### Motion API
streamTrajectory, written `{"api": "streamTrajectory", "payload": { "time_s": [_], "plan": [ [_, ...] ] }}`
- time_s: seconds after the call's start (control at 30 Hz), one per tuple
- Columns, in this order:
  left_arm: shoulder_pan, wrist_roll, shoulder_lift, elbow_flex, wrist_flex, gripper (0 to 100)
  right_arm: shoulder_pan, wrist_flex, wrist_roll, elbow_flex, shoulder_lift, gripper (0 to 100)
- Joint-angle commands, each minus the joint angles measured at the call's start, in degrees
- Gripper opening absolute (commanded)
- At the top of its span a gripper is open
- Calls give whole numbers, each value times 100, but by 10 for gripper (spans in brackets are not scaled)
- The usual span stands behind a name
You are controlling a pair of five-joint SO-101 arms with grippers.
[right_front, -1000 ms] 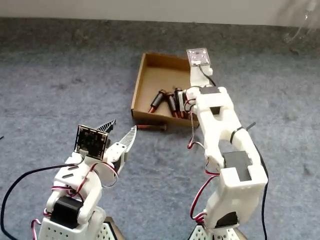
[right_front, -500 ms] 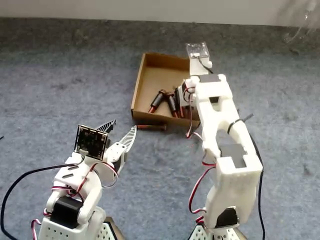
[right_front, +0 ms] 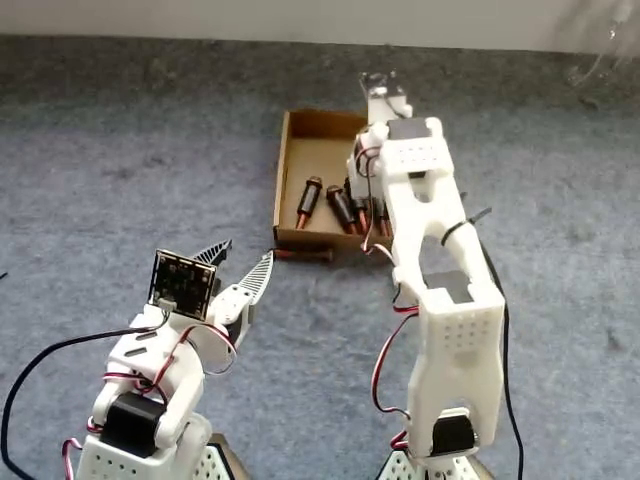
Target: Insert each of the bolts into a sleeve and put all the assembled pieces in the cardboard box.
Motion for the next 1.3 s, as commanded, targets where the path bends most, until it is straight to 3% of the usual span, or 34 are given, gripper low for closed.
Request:
{"api": "streamTrajectory", "payload": {
  "time_s": [0.0, 0.07, 0.27, 0.43, 0.77, 0.9, 1.13, 1.27],
  "plan": [
    [75, -44, 13, -40, -114, 178, 84, 752, -44, -1323, -163, 273],
    [57, -44, 13, -40, -114, 178, 101, 1270, -53, -2000, -163, 241],
    [57, -44, 13, -40, -114, 178, 101, 2571, -53, -4013, -127, 0],
    [40, -44, 13, 110, -343, 178, 101, 2633, -53, -4963, -163, 3],
    [-163, -44, 13, 92, -369, 178, -57, 2642, -53, -4954, -699, 3],
    [-136, -44, 13, 180, -492, 178, -40, 2642, -18, -3855, -1798, 3],
    [-127, -53, 13, 224, -536, 178, -13, 2589, 492, 409, -3943, 3],
    [-127, -44, 22, 233, -536, 178, -31, 1965, 677, 2633, -5086, 3]
  ]
}}
